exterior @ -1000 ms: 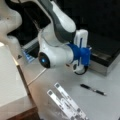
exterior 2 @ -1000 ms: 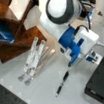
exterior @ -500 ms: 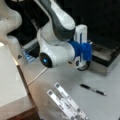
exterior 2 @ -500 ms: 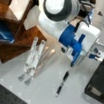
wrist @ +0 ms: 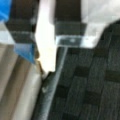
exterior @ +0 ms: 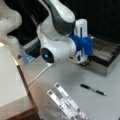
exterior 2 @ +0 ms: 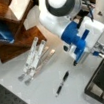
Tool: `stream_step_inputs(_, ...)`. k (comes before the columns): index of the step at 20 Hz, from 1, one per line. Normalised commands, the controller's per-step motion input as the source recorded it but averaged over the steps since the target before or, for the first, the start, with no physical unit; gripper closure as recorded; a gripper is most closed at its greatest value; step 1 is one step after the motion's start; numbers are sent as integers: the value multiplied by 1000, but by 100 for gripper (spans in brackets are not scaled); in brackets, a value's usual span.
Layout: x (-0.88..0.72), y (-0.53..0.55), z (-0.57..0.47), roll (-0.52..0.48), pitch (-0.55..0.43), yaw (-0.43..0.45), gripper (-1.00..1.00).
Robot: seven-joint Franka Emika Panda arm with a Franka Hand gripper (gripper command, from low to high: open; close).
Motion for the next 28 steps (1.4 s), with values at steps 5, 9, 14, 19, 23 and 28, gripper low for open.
stream_step_inputs(5,-466,447,161,103,93,-201,100)
stream_step_inputs(9,-464,493,148,76,105,-255,100)
stream_step_inputs(14,-456,432,83,38,102,-272,100)
stream_step_inputs(19,-369,338,-2,33,83,-282,100)
stream_step_inputs(23,-300,314,-15,22,81,-265,100)
stream_step_inputs(28,-250,360,55,-66,79,-226,100)
